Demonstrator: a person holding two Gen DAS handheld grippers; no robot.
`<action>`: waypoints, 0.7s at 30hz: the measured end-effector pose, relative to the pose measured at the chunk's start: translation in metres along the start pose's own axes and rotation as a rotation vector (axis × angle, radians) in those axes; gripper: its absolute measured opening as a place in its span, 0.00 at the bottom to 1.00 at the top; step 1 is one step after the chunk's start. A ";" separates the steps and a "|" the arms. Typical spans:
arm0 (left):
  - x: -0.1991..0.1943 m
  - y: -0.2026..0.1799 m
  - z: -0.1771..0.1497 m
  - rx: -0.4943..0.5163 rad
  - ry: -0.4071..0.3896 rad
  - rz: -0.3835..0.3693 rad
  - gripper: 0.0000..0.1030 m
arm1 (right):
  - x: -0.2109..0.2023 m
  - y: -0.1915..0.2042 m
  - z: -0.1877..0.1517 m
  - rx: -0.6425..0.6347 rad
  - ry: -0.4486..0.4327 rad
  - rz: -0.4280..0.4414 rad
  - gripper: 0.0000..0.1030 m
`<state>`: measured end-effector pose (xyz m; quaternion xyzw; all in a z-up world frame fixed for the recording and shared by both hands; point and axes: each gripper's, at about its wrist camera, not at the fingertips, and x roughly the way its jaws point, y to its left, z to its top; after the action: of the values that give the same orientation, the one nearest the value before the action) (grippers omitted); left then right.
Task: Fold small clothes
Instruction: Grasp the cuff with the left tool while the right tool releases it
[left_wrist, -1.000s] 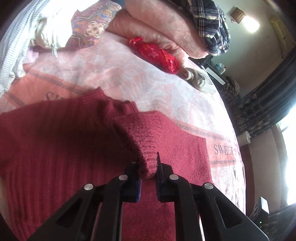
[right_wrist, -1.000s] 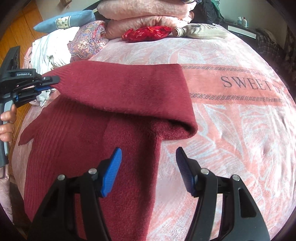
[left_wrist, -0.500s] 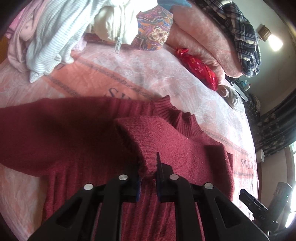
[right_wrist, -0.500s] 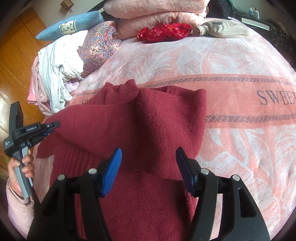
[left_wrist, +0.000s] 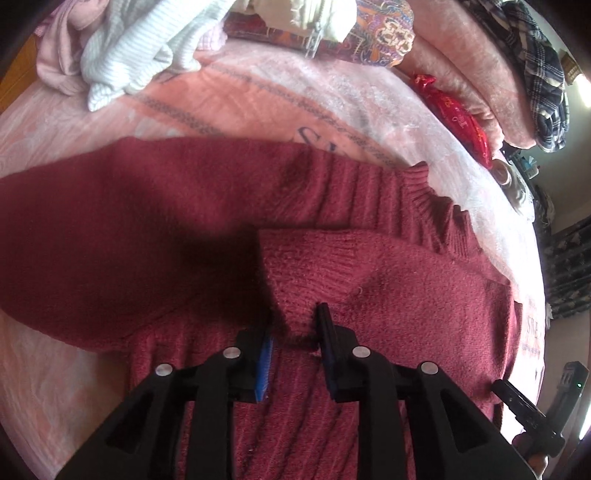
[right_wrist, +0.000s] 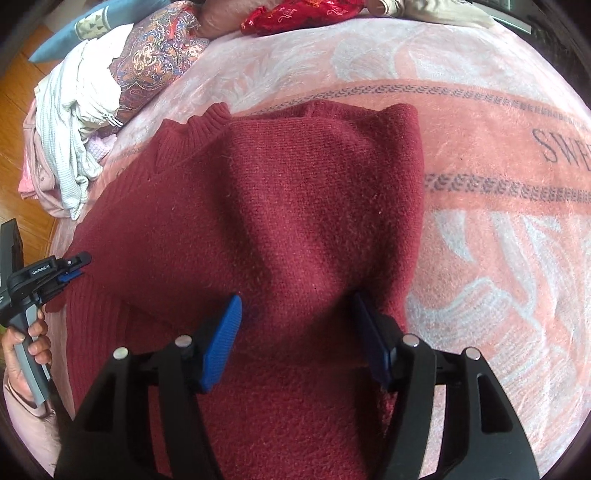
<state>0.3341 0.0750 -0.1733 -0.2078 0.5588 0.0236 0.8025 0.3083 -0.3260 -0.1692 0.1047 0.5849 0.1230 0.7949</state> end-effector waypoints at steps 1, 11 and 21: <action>0.002 0.003 -0.001 -0.007 0.002 -0.006 0.26 | 0.001 0.001 0.000 -0.008 0.000 -0.006 0.63; -0.047 -0.011 0.003 0.072 -0.146 0.089 0.40 | -0.016 0.005 0.005 0.031 -0.012 0.021 0.60; 0.008 -0.008 0.010 0.068 -0.014 0.139 0.43 | 0.008 0.010 0.002 0.025 0.027 -0.038 0.63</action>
<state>0.3482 0.0700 -0.1752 -0.1413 0.5668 0.0617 0.8093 0.3120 -0.3142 -0.1724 0.1019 0.5988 0.1017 0.7878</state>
